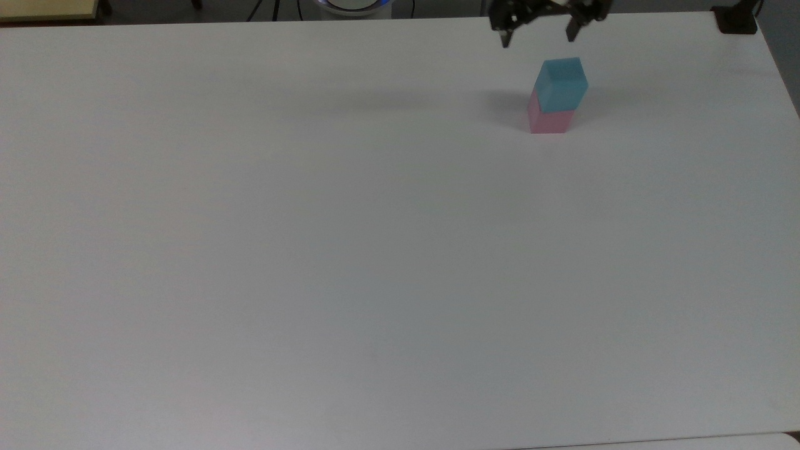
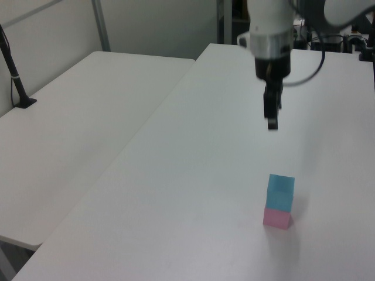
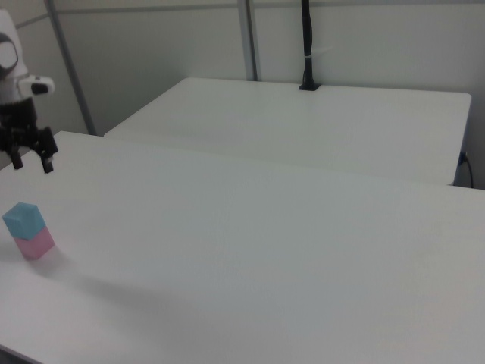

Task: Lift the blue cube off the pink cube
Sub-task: 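Lower the gripper around the blue cube and close on it, then lift the blue cube up off the pink cube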

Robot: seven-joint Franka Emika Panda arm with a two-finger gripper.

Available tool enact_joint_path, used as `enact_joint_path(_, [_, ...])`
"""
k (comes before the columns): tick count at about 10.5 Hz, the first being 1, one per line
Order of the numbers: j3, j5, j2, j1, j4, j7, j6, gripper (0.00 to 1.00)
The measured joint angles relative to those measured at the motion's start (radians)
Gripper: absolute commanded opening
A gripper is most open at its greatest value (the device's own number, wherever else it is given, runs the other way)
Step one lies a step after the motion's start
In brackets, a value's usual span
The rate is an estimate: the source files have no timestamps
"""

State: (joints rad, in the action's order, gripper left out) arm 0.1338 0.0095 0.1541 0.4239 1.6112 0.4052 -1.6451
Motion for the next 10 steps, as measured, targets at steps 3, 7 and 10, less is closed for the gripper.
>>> enact_joint_path(3, [0.039, -0.029, 0.134, 0.058, 0.041, 0.053, -0.137, 1.00])
enact_joint_path(7, [0.089, -0.059, 0.168, 0.084, 0.092, 0.092, -0.149, 0.17])
enact_joint_path(10, [0.090, -0.060, 0.164, 0.080, 0.099, 0.092, -0.149, 0.15])
